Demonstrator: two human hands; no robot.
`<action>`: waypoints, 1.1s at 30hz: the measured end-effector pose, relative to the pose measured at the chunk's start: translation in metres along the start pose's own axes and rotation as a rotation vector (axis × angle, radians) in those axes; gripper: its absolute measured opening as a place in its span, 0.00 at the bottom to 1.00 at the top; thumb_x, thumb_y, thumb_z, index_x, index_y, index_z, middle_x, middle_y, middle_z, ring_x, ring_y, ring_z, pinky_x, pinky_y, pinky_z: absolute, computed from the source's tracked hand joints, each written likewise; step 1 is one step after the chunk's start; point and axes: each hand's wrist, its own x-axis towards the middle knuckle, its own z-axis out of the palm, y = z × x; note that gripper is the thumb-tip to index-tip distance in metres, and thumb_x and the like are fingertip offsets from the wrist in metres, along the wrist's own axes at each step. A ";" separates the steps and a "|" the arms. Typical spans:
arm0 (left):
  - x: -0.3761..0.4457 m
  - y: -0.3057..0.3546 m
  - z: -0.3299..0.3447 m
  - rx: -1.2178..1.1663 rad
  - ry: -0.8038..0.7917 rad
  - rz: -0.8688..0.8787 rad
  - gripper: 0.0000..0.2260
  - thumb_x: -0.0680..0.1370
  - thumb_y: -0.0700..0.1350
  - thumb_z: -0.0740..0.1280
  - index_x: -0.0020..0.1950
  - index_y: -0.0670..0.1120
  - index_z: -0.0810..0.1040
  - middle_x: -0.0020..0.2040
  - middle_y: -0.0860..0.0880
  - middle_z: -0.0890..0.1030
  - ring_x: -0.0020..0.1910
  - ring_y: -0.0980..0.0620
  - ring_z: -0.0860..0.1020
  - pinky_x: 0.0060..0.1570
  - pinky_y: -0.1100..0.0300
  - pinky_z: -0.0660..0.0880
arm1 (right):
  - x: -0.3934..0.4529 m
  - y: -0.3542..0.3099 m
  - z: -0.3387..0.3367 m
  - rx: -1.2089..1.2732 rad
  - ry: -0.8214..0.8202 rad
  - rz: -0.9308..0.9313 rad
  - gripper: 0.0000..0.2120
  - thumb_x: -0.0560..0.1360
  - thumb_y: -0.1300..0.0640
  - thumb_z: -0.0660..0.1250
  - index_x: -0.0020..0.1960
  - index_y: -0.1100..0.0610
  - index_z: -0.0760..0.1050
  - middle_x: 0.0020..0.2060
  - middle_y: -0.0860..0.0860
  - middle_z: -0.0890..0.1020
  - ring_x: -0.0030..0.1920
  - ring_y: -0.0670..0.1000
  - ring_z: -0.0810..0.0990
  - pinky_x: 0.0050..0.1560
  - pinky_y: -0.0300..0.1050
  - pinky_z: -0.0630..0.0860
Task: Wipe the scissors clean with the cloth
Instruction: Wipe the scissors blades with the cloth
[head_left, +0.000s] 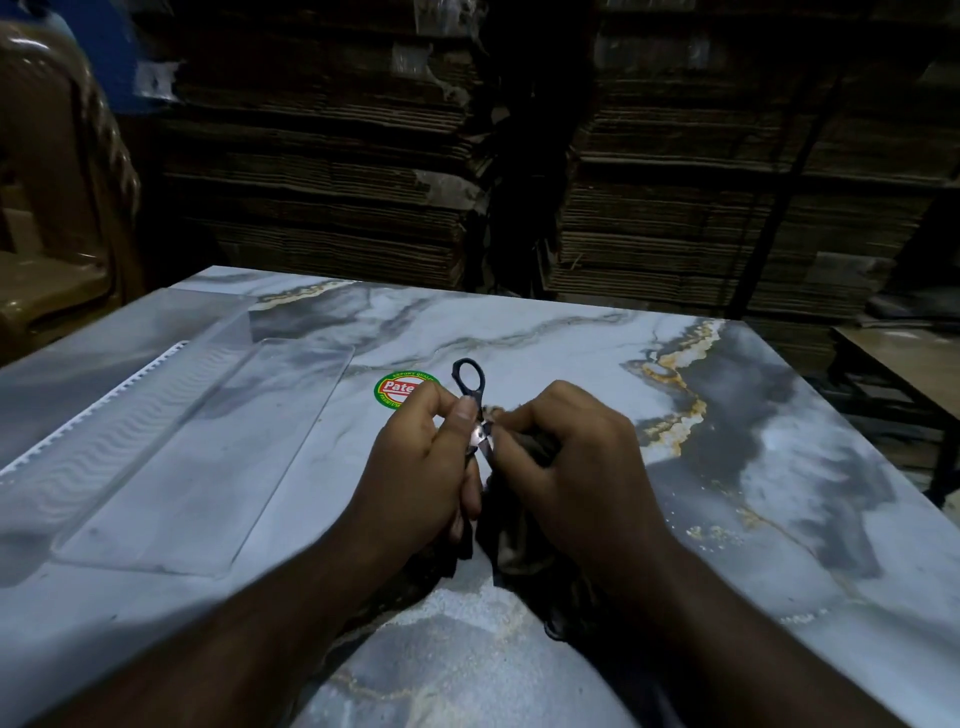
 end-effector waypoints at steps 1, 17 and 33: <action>0.000 -0.001 0.000 0.010 -0.001 -0.002 0.13 0.87 0.49 0.59 0.49 0.41 0.69 0.22 0.42 0.75 0.15 0.47 0.67 0.20 0.61 0.65 | 0.003 0.003 -0.001 0.008 0.029 0.041 0.06 0.73 0.58 0.76 0.39 0.56 0.81 0.34 0.46 0.76 0.36 0.46 0.75 0.37 0.44 0.69; -0.001 0.001 0.000 0.029 -0.007 0.037 0.08 0.87 0.48 0.58 0.52 0.46 0.71 0.20 0.47 0.73 0.15 0.49 0.66 0.20 0.62 0.65 | 0.000 -0.003 0.001 0.030 -0.010 0.008 0.05 0.75 0.58 0.75 0.41 0.58 0.82 0.36 0.48 0.79 0.37 0.47 0.78 0.38 0.43 0.72; -0.006 0.002 0.002 0.092 0.003 0.022 0.10 0.87 0.48 0.57 0.51 0.43 0.70 0.21 0.46 0.75 0.15 0.49 0.67 0.19 0.63 0.65 | -0.006 -0.006 0.000 0.018 -0.034 0.002 0.10 0.76 0.60 0.74 0.38 0.60 0.79 0.35 0.49 0.76 0.36 0.47 0.74 0.38 0.43 0.69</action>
